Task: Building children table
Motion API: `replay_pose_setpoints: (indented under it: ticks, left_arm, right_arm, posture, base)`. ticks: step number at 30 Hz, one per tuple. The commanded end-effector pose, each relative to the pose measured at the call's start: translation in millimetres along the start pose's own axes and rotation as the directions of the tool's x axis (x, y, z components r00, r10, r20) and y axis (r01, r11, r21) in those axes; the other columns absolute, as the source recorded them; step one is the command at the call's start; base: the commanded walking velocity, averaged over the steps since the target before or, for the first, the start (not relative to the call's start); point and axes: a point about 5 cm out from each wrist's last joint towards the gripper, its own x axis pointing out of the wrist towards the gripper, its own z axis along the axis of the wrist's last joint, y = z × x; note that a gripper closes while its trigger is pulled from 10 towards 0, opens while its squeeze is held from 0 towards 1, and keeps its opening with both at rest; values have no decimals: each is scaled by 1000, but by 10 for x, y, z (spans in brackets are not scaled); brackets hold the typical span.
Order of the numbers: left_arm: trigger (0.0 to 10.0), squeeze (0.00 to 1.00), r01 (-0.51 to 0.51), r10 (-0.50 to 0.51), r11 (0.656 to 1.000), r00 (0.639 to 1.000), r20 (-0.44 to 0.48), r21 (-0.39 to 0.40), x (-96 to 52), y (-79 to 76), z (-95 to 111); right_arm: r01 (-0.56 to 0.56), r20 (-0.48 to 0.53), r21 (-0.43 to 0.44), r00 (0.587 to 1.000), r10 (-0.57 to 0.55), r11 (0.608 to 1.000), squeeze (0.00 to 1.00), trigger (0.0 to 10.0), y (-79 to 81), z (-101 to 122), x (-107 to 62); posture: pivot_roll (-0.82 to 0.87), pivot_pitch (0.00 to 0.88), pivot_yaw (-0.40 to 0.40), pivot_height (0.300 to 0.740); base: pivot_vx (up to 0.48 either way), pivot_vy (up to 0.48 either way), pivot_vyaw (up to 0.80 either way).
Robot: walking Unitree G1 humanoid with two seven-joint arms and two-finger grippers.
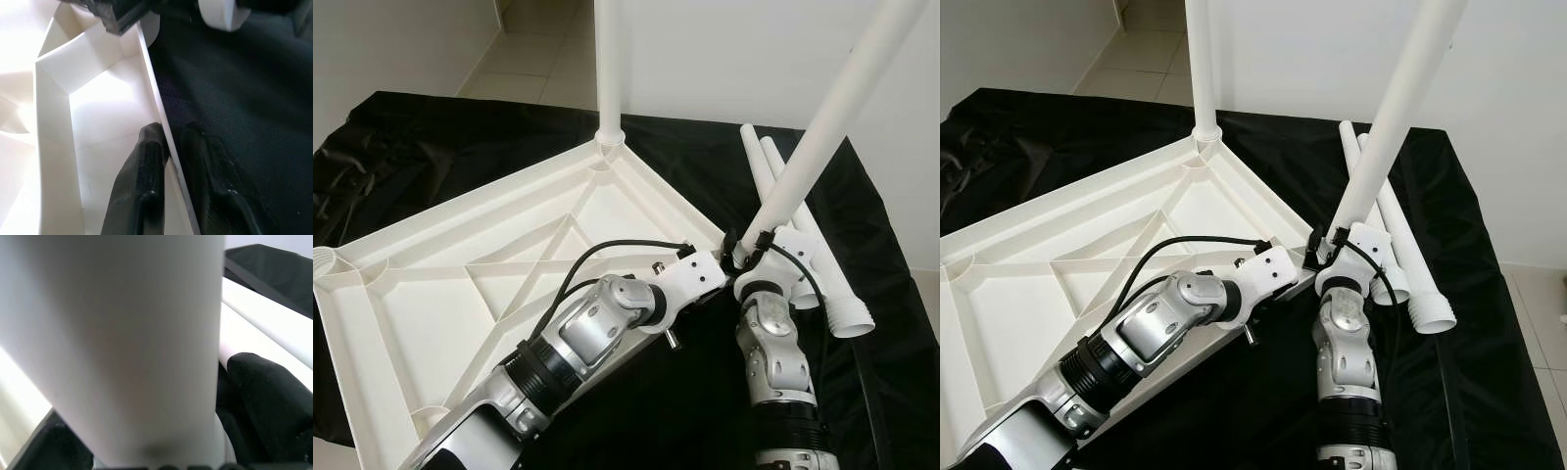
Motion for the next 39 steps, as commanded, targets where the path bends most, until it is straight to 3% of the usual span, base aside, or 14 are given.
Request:
replay_pose_setpoints:
  ticks: [1, 3, 6, 7, 8, 9, 11, 14, 16, 26, 39]
  left_arm:
    - [10000, 0, 133, -138, 990, 985, -105, -54, 82, -152, -257]
    - [10000, 0, 133, -138, 990, 985, -105, -54, 82, -152, -257]
    - [10000, 0, 134, -139, 990, 985, -106, -54, 80, -149, -251]
    - [10000, 0, 133, -138, 990, 985, -106, -53, 79, -147, -248]
    - [10000, 0, 133, -138, 990, 985, -106, -53, 79, -147, -248]
    - [10000, 0, 133, -138, 990, 985, -106, -53, 79, -146, -246]
    - [10000, 0, 132, -137, 990, 985, -106, -54, 79, -149, -243]
    - [10000, 0, 131, -136, 990, 985, -105, -54, 79, -150, -243]
    - [10000, 0, 130, -136, 990, 985, -105, -56, 77, -153, -242]
    - [10000, 0, 131, -136, 990, 985, -106, -52, 63, -154, -242]
    - [10000, 0, 135, -139, 990, 984, -111, -47, 51, -157, -243]
  right_arm:
    - [-66, 27, 45, 998, 65, 997, 1000, 10000, 0, 43, 11]
    - [-66, 27, 45, 998, 65, 997, 1000, 10000, 0, 43, 11]
    - [-218, 65, 62, 975, 214, 974, 1000, 10000, 20, 110, 31]
    - [-282, 73, 64, 958, 277, 957, 824, 10000, 12, 128, 44]
    - [-282, 73, 64, 958, 277, 957, 824, 10000, 12, 128, 44]
    - [-327, 83, 59, 943, 322, 943, 0, 10000, -7, 144, 54]
    - [-431, 52, 7, 901, 430, 902, 0, 10000, -95, 98, 95]
    - [-467, 32, -11, 884, 467, 884, 0, 10000, -130, 71, 103]
    - [-528, -21, -60, 849, 528, 847, 0, 10000, -223, -8, 120]
    - [-665, -152, -90, 745, 649, 742, 0, 10000, -484, -210, 155]
    - [-690, -194, -119, 721, 665, 714, 0, 10000, -637, -247, 239]
  posture:
    - [-53, 82, 12, 740]
    - [-53, 82, 12, 740]
    - [-53, 84, 13, 740]
    - [-52, 85, 12, 740]
    - [-52, 85, 12, 740]
    - [-51, 85, 12, 740]
    - [-47, 85, 10, 740]
    - [-47, 85, 10, 740]
    - [-45, 85, 10, 740]
    - [-42, 81, 22, 740]
    - [-37, 80, 26, 740]
  base:
    - [0, 0, 0]
    - [0, 0, 0]
    - [0, 0, 0]
    - [0, 0, 0]
    - [0, 0, 0]
    - [0, 0, 0]
    - [0, 0, 0]
    - [0, 0, 0]
    - [0, 0, 0]
    - [0, 0, 0]
    - [0, 0, 0]
